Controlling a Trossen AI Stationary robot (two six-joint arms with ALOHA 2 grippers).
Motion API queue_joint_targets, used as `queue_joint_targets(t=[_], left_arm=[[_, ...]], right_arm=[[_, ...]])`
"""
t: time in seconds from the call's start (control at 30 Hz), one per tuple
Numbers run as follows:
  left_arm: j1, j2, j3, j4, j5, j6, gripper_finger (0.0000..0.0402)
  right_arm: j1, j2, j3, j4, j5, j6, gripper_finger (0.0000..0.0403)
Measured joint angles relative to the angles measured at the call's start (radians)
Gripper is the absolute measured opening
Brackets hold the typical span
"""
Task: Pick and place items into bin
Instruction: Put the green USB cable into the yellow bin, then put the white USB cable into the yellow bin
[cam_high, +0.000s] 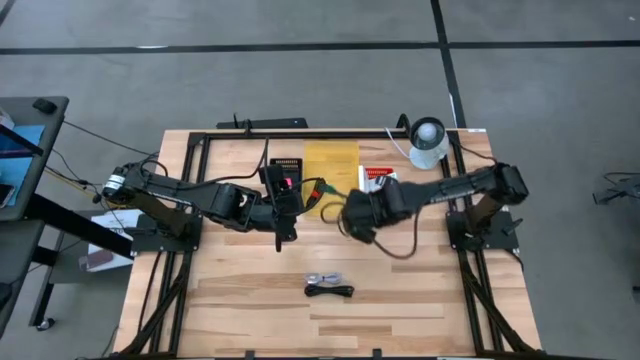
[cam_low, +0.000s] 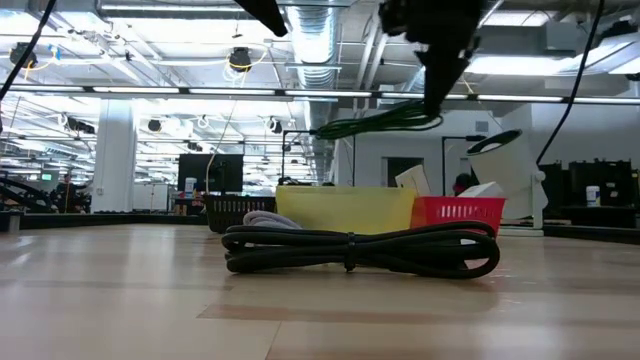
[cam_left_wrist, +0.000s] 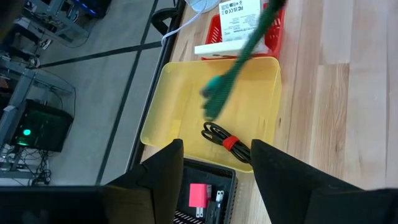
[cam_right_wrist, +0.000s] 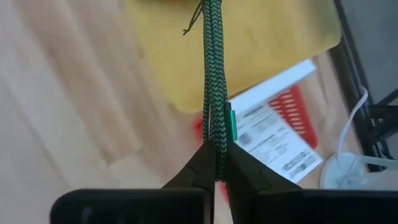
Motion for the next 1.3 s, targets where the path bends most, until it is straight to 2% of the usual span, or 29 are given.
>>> queue_joint_targets(t=[0.37,0.63,1.07,1.3], left_arm=[[0.0,0.0,0.0,-0.008,0.0,-0.016,0.018],[0.0,0.0,0.0,-0.027,0.0,-0.026,0.018],[0.0,0.0,0.0,-0.028,0.004,-0.026,0.018],[0.0,0.0,0.0,-0.027,0.065,-0.027,0.018]], right_arm=[[-0.231,0.0,0.023,0.09,-0.111,-0.15,0.0016],[-0.33,0.0,0.023,0.155,-0.216,-0.208,0.0026],[-0.337,0.0,0.023,0.17,-0.243,-0.242,0.0076],[-0.319,0.0,0.023,0.234,-0.243,-0.288,0.0091]])
